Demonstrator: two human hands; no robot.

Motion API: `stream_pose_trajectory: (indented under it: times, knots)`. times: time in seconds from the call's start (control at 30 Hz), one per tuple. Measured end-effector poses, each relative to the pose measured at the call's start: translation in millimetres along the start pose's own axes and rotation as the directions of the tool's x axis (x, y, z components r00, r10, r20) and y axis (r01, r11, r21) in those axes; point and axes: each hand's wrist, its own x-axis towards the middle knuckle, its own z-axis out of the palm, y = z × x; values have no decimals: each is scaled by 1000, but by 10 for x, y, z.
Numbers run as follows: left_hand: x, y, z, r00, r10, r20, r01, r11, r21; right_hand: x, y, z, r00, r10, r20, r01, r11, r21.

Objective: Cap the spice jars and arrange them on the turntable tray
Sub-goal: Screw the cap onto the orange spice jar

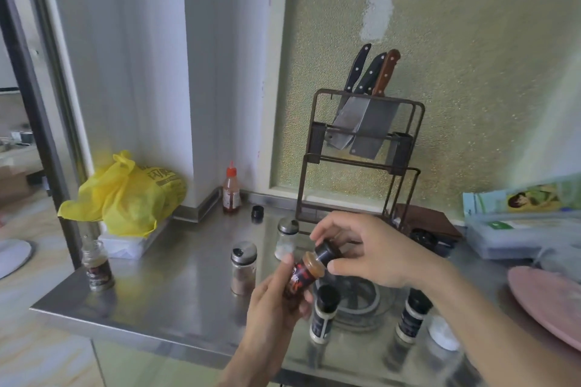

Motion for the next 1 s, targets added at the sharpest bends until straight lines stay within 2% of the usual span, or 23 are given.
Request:
stream_pose_trajectory:
  times: [0.1, 0.3, 0.47, 0.57, 0.83, 1.0]
  knots:
    - [-5, -84, -61, 1000, 4, 6, -4, 1000, 0, -10, 47, 33, 999, 49, -17, -51, 991, -125]
    - [33, -127, -117, 1000, -17, 12, 17, 1000, 5, -20, 61, 48, 998, 69, -9, -70, 980, -185]
    - [6, 17, 9, 998, -58, -21, 59, 995, 77, -15, 50, 58, 999, -31, -22, 27, 987, -157]
    - [14, 78, 34, 996, -84, 17, 82, 992, 92, -17, 37, 81, 996, -80, -37, 73, 982, -173]
    - [38, 44, -67, 994, -102, 37, 102, 995, 17, 14, 103, 109, 994, 24, -104, -40, 986, -159]
    - [41, 96, -30, 984, -178, -30, 180, 978, 103, 1, 95, 128, 997, -48, -52, 43, 994, -97]
